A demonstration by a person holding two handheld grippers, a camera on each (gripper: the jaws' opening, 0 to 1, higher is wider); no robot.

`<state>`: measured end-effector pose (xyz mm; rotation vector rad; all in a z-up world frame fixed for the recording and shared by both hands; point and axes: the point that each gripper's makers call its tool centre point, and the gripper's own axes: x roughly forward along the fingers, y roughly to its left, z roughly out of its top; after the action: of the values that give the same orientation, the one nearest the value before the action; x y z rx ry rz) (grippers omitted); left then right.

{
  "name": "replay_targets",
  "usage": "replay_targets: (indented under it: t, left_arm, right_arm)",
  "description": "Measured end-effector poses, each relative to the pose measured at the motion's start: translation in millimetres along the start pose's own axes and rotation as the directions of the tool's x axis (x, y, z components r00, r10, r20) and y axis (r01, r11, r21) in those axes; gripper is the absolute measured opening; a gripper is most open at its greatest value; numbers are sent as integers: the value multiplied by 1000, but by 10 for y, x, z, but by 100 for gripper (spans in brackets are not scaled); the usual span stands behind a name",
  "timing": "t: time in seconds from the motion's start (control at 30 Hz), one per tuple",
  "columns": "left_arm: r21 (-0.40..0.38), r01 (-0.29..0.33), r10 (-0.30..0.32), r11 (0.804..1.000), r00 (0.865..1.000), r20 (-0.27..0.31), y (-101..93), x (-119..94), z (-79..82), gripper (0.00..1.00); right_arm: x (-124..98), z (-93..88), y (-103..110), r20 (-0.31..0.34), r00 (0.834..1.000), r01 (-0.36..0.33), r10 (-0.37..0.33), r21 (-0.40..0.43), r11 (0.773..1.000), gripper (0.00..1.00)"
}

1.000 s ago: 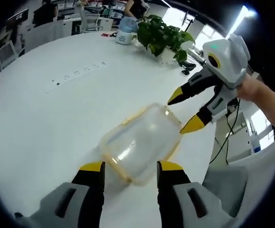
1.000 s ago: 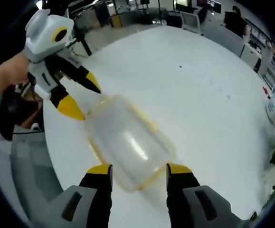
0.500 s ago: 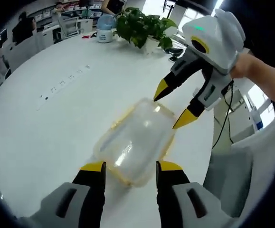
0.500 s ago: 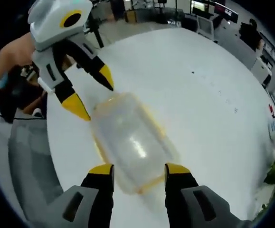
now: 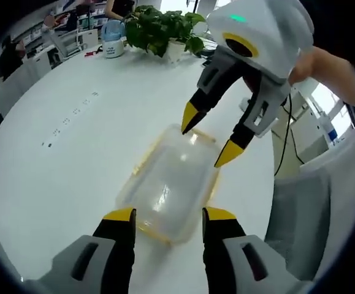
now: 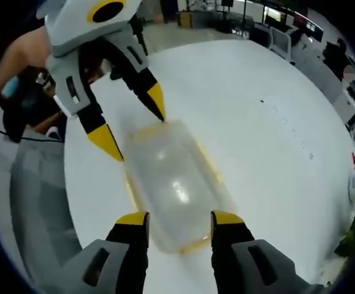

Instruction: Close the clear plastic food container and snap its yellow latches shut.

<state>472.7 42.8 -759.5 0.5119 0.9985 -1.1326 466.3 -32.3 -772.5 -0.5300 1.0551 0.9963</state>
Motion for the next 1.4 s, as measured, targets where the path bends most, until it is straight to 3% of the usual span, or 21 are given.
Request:
replay_targets:
  t: [0.83,1.4]
  left_arm:
    - [207,2,-1,978,1000,-6,-11,87,81,34]
    - [240,15,-16,971,1000,1,-73,164,140,32]
  right_arm:
    - [70,136,39,14,999,-38,39,-107,994,33]
    - [122,197,63,27,998,-51,56,-140,989,30]
